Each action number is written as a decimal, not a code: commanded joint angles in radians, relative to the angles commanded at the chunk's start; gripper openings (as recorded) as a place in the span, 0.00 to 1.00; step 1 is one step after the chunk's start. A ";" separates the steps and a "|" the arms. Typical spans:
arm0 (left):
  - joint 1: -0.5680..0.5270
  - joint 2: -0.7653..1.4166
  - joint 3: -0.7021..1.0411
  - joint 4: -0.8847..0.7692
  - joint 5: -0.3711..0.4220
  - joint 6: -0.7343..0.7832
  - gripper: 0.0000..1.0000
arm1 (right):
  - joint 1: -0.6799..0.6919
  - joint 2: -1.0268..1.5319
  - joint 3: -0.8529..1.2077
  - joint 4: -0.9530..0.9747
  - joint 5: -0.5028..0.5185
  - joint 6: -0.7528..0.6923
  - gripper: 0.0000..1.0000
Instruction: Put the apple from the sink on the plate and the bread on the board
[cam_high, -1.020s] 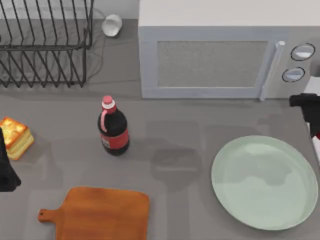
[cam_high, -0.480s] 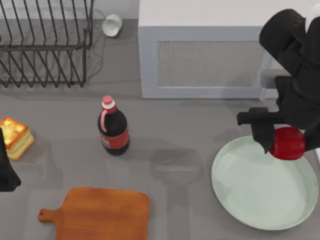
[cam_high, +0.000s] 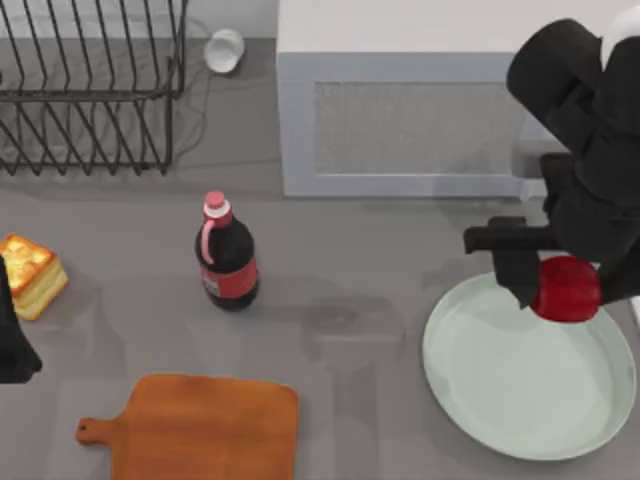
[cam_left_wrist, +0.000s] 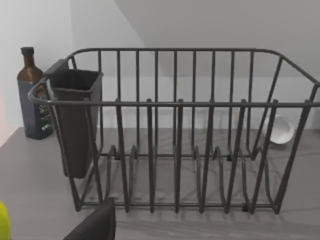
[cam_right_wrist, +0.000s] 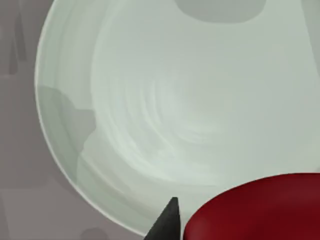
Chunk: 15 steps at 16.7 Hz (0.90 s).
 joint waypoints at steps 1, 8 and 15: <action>0.000 0.000 0.000 0.000 0.000 0.000 1.00 | 0.000 0.000 0.000 0.000 0.000 0.000 0.15; 0.000 0.000 0.000 0.000 0.000 0.000 1.00 | 0.000 0.000 0.000 0.000 0.000 0.000 0.68; 0.000 0.000 0.000 0.000 0.000 0.000 1.00 | 0.000 0.000 0.000 0.000 0.000 0.000 1.00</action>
